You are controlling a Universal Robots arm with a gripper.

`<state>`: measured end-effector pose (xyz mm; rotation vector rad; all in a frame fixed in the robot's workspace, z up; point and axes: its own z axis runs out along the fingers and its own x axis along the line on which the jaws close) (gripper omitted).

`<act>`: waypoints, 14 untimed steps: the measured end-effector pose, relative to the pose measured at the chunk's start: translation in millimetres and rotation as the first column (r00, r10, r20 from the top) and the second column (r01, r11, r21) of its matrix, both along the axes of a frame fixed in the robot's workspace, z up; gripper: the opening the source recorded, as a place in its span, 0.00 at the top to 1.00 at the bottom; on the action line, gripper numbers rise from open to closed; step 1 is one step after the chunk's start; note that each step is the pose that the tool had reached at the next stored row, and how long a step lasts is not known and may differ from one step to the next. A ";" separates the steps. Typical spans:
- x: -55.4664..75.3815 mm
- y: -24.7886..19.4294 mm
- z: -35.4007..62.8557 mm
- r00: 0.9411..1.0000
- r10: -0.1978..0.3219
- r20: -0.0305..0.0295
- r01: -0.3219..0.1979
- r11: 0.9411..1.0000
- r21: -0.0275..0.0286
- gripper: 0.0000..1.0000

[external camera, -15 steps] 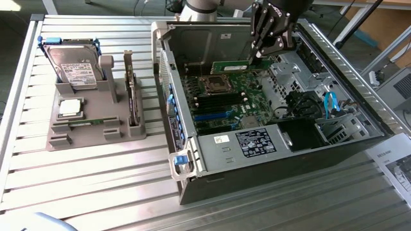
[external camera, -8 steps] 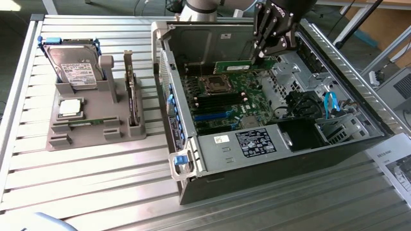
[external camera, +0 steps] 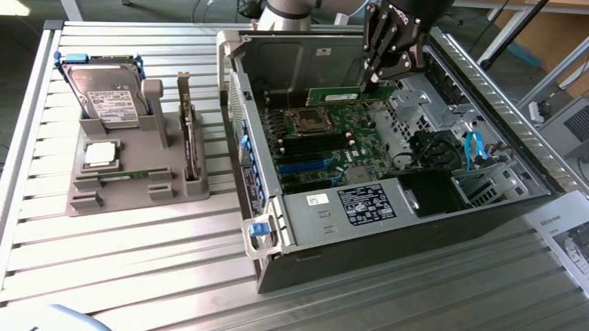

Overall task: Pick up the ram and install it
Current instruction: 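Pick up the ram and move it above insertion slot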

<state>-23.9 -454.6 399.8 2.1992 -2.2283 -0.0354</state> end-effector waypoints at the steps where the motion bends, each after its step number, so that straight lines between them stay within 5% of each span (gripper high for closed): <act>1: 0.1 0.4 0.0 1.000 0.000 0.000 0.000 1.000 0.000 0.88; 14: 0.0 12.8 -0.2 1.000 0.000 0.000 0.000 1.000 0.000 0.88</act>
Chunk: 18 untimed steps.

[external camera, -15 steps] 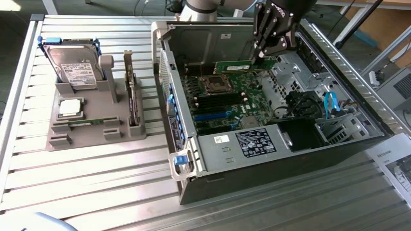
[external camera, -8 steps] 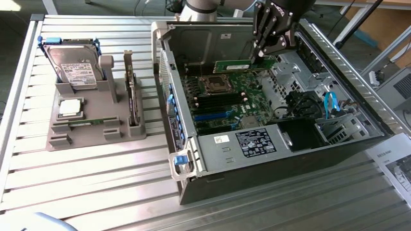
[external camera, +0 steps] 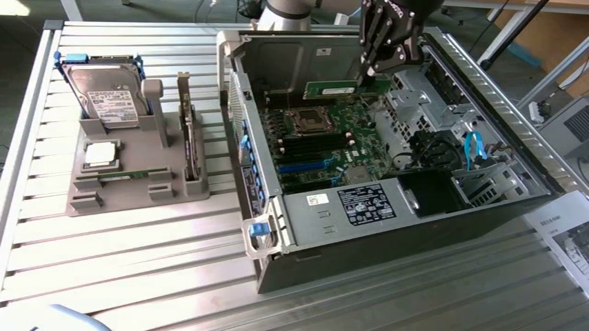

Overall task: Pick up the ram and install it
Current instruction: 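Pick up the ram and move it above insertion slot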

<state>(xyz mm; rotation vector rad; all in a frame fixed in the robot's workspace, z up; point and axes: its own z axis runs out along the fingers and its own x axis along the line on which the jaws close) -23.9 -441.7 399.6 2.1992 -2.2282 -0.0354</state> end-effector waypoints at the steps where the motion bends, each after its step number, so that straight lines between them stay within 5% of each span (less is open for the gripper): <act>1: 0.0 1.1 0.0 1.000 0.000 0.000 0.000 1.000 0.000 0.88; 12: 0.0 12.4 -0.2 1.000 0.000 0.000 0.000 1.000 0.000 0.88; 18: 0.0 12.9 -0.2 1.000 0.000 0.000 0.000 1.000 0.000 0.88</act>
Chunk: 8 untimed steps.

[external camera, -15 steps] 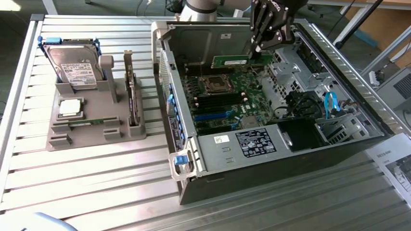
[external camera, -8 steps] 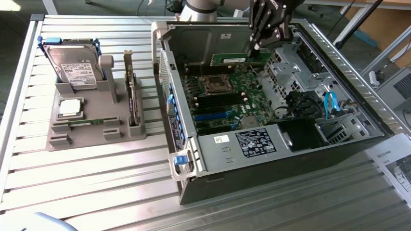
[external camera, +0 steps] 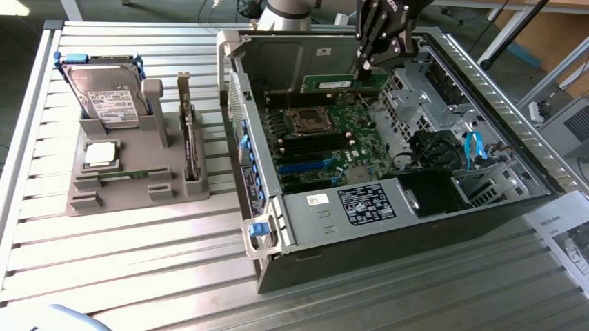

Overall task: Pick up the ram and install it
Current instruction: 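Pick up the ram and move it above insertion slot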

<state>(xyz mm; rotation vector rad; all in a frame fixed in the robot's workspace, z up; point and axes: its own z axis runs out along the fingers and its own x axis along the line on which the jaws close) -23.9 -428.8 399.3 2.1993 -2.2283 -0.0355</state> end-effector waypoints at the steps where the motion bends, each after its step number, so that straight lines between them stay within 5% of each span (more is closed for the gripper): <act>1: 0.0 0.1 -0.4 1.000 0.000 0.000 0.000 1.000 0.000 0.88; 8: 0.0 0.0 -7.7 1.000 0.000 0.000 0.000 1.000 0.001 0.88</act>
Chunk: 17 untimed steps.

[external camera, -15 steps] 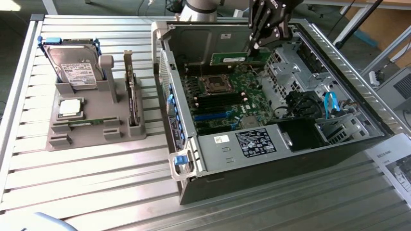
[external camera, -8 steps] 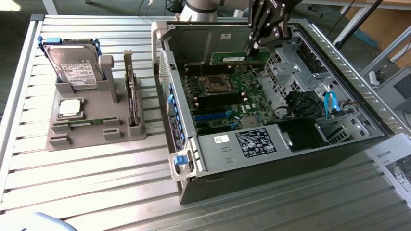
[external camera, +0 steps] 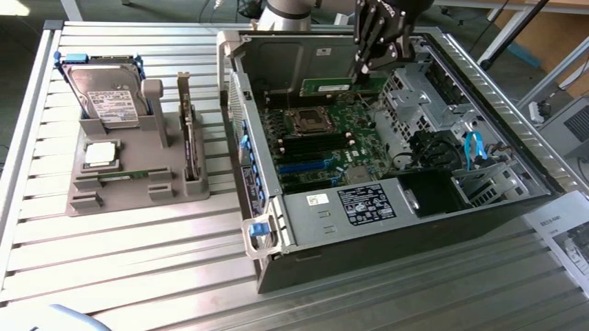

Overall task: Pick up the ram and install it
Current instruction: 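Pick up the ram and move it above insertion slot, then insert the ram into the slot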

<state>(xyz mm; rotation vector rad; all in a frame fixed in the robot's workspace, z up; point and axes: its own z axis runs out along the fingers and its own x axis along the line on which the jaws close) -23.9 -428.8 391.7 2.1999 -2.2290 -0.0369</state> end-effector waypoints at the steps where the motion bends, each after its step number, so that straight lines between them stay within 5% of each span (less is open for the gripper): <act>1: 0.0 0.0 -1.3 1.000 0.000 0.000 0.000 1.000 0.000 0.88; 17: 0.0 0.0 -12.1 1.000 0.000 0.000 0.000 1.000 0.000 0.88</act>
